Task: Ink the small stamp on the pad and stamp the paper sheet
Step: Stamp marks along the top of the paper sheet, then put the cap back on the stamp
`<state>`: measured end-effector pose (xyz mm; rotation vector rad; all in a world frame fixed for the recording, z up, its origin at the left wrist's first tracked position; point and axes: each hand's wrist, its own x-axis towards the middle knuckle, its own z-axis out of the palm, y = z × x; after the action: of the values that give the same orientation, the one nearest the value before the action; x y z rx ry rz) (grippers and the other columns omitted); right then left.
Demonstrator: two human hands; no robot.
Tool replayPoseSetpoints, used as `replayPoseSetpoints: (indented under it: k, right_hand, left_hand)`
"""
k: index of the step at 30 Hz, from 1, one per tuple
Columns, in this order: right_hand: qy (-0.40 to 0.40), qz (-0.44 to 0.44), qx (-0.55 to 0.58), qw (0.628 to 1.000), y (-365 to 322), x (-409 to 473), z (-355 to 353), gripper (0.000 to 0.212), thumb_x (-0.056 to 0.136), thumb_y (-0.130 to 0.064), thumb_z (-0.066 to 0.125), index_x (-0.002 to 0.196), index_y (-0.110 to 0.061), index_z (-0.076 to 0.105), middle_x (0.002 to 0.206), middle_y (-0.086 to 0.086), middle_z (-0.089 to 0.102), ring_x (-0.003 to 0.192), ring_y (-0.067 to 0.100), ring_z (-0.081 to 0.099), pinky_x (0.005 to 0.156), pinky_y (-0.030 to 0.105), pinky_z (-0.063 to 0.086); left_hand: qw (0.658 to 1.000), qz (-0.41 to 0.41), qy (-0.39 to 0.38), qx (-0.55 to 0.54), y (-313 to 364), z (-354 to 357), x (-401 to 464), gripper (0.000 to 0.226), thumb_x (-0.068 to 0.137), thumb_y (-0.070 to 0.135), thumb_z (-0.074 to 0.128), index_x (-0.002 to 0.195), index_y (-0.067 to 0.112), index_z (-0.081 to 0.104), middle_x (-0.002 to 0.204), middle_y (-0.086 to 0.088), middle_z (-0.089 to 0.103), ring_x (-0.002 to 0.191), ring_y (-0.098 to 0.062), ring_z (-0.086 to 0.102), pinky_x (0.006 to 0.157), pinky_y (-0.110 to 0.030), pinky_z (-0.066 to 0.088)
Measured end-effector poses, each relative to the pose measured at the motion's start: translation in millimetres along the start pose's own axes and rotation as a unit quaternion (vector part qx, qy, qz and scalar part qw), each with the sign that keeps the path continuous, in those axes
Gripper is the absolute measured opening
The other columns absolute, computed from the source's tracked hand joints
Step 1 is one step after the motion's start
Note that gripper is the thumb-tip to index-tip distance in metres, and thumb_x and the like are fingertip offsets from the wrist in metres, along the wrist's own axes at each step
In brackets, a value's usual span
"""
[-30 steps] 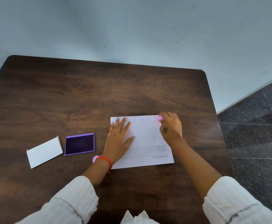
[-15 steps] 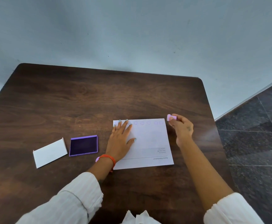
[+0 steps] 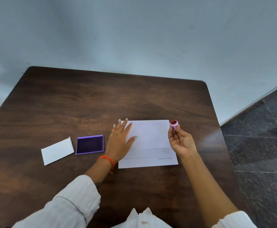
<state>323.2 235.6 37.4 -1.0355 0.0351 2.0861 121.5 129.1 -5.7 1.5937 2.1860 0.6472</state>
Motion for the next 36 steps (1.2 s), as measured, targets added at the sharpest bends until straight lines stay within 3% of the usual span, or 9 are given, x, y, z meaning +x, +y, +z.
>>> replayPoseSetpoints:
  k: [6, 12, 14, 18, 23, 29, 36]
  right_hand:
    - [-0.016, 0.006, -0.019, 1.0, 17.0, -10.4, 4.1, 0.02, 0.083, -0.006, 0.061, 0.1, 0.003, 0.064, 0.084, 0.015, 0.074, 0.077, 0.02, 0.071, 0.061, 0.027, 0.059]
    - [-0.035, 0.038, -0.067, 0.996, 46.4, -24.2, 14.2, 0.021, 0.084, -0.007, 0.061, 0.103, 0.001, 0.064, 0.085, 0.014, 0.075, 0.076, 0.02, 0.072, 0.059, 0.027, 0.059]
    - [-0.045, 0.054, -0.09, 0.993, 60.1, -28.3, 18.3, 0.022, 0.083, -0.006, 0.061, 0.103, 0.001, 0.064, 0.086, 0.014, 0.075, 0.077, 0.02, 0.072, 0.062, 0.028, 0.06]
    - [-0.059, 0.078, -0.139, 0.985, 87.8, -35.1, 24.2, 0.03, 0.074, -0.003, 0.066, 0.104, -0.001, 0.064, 0.093, 0.015, 0.074, 0.087, 0.022, 0.07, 0.073, 0.03, 0.06]
    - [-0.052, 0.108, -0.193, 0.974, 118.4, -40.4, 27.3, 0.019, 0.078, -0.002, 0.065, 0.096, -0.001, 0.066, 0.091, 0.015, 0.075, 0.087, 0.023, 0.071, 0.067, 0.03, 0.061]
    - [-0.045, 0.113, -0.263, 0.957, 143.4, -37.5, 24.3, 0.014, 0.081, 0.0, 0.061, 0.094, -0.002, 0.065, 0.085, 0.013, 0.076, 0.081, 0.022, 0.072, 0.062, 0.028, 0.06]
    - [-0.045, 0.088, -0.372, 0.923, 161.1, -32.3, 20.0, 0.013, 0.086, -0.002, 0.056, 0.093, -0.007, 0.066, 0.094, 0.01, 0.071, 0.08, 0.019, 0.071, 0.066, 0.024, 0.059]
  left_hand:
    - [0.998, -0.029, 0.037, -0.046, -7.8, -19.2, -18.8, 0.059, 0.09, 0.041, 0.048, 0.141, 0.022, 0.027, 0.155, -0.001, 0.018, 0.144, -0.02, 0.005, 0.112, -0.033, 0.001]
    - [0.989, -0.078, 0.093, -0.089, -23.5, -42.1, -61.0, 0.056, 0.085, 0.035, 0.06, 0.135, 0.022, 0.039, 0.151, 0.0, 0.032, 0.141, -0.019, 0.02, 0.112, -0.042, 0.025]
    - [0.986, -0.092, 0.103, -0.091, -29.5, -45.1, -78.2, 0.058, 0.081, 0.037, 0.064, 0.133, 0.021, 0.043, 0.146, -0.002, 0.039, 0.136, -0.019, 0.03, 0.109, -0.038, 0.029]
    - [0.984, -0.117, 0.101, -0.089, -39.2, -39.7, -107.1, 0.062, 0.074, 0.039, 0.071, 0.129, 0.021, 0.047, 0.135, -0.003, 0.047, 0.124, -0.018, 0.039, 0.101, -0.028, 0.032]
    - [0.978, -0.16, 0.084, -0.1, -45.4, -28.3, -118.0, 0.065, 0.07, 0.036, 0.075, 0.126, 0.021, 0.047, 0.127, -0.005, 0.047, 0.114, -0.02, 0.047, 0.101, -0.037, 0.044]
    - [0.977, -0.167, 0.086, -0.1, -43.7, -20.5, -109.4, 0.057, 0.07, 0.031, 0.076, 0.119, 0.016, 0.052, 0.118, -0.007, 0.052, 0.11, -0.022, 0.047, 0.096, -0.034, 0.043]
    - [0.977, -0.164, 0.091, -0.1, -45.6, -17.9, -104.8, 0.032, 0.075, 0.023, 0.073, 0.103, 0.013, 0.06, 0.108, -0.007, 0.058, 0.101, -0.019, 0.049, 0.086, -0.028, 0.043]
